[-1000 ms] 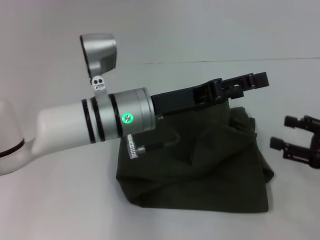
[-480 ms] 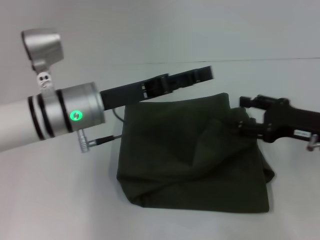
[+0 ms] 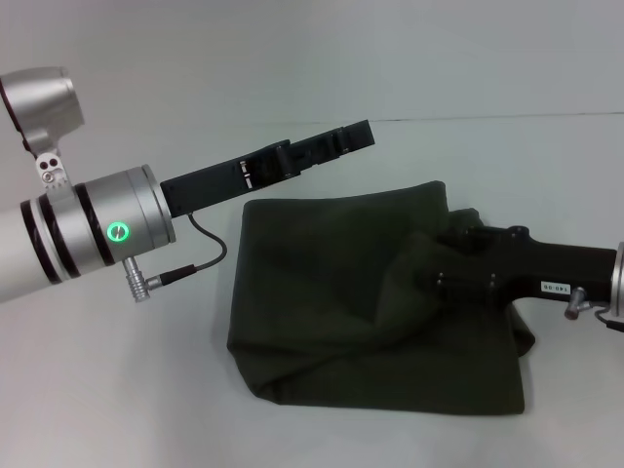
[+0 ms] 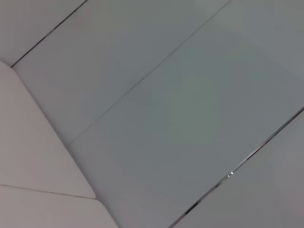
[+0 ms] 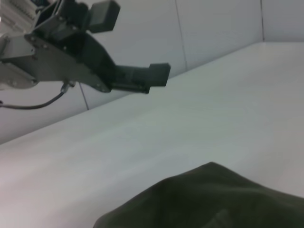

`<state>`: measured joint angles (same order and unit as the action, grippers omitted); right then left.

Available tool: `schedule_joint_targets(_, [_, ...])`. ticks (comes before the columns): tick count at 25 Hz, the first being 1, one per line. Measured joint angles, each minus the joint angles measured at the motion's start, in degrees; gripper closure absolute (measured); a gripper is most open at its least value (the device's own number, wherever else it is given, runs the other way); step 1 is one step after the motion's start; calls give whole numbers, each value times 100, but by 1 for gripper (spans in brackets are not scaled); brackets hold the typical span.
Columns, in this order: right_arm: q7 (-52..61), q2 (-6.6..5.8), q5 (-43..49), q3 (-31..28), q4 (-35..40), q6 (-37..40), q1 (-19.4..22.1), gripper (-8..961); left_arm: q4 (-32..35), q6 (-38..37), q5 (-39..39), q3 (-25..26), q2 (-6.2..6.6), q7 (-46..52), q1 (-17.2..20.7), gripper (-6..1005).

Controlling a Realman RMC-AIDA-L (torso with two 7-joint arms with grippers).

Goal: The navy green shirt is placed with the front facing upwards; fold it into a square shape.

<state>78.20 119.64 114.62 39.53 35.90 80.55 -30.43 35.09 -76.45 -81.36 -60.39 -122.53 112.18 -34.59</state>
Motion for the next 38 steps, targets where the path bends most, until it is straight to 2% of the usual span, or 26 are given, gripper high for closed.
schedule_joint_targets(8, [-66, -18, 10, 69, 53, -71, 120, 170, -16, 37, -3, 13, 1, -47, 5, 89])
schedule_joint_targets(10, [-82, -19, 10, 69, 94, -72, 144, 355, -19, 42, -3, 15, 1, -47, 5, 88])
schedule_joint_targets(21, [-231, -2, -63, -7, 404, 350, 465, 828, -41, 43, -3, 19, -1, -54, 22, 89])
schedule_joint_targets(27, [-320, -14, -63, -92, 463, 488, 732, 938, -41, 45, -3, 20, -8, -56, 23, 89])
schedule_joint_targets(38, [-583, -98, -35, -531, 504, 1091, 1310, 937, -43, 60, -2, 19, -17, -65, 4, 90])
